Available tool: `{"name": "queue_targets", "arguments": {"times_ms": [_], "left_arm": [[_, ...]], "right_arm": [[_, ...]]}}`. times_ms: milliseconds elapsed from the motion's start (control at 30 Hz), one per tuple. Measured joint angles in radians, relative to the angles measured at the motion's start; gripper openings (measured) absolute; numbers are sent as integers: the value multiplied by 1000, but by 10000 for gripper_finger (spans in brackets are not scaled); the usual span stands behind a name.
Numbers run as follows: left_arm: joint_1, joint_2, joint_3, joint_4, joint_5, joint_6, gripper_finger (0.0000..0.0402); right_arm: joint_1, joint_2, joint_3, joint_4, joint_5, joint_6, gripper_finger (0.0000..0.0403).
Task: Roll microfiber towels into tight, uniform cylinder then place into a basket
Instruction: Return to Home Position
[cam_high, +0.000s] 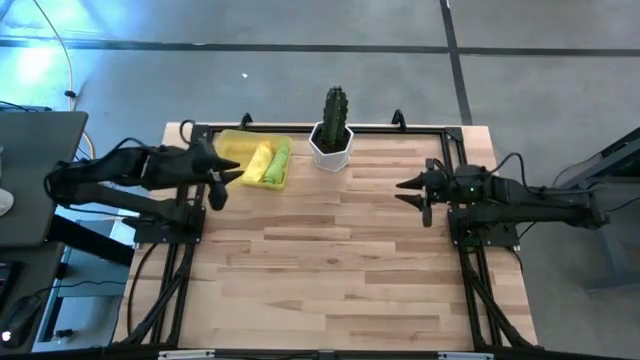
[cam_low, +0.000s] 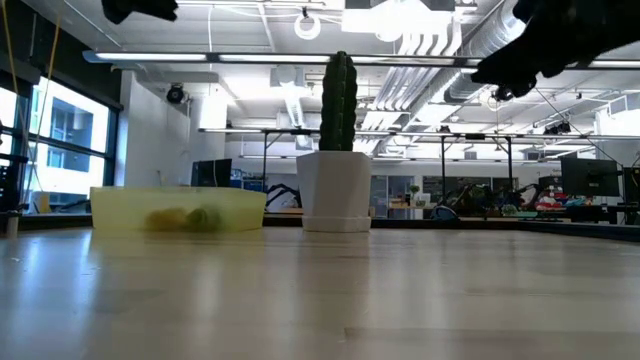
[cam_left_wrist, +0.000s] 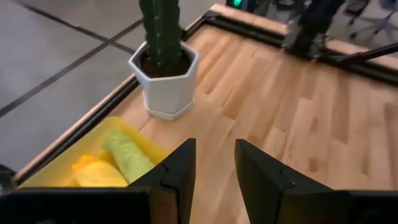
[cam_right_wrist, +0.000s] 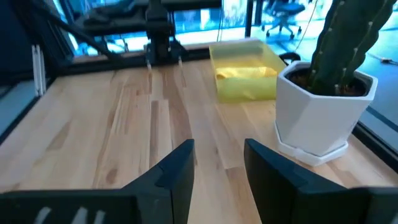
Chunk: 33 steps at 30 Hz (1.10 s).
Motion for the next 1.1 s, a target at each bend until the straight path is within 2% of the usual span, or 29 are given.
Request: {"name": "queue_targets", "arguments": {"times_ms": [233,467,667,867,1100], "left_arm": [[-105,-65,0,-94,-81,-124,99],[-161,-77,-5,-185,-142,-219,99],[-190,-83,-131,-166,-163,-327,99],[-215,-83,-320,-18,-193,-404,99],[-229,-82,-531,345,-187,-364,99]], "right_arm": [[0,-43,-136,167,0,57,133],[0,-45,-267,386,0,120,133],[0,-45,-366,529,0,138,133],[0,-45,-382,536,9,164,133],[0,-45,-382,511,10,162,133]]}}
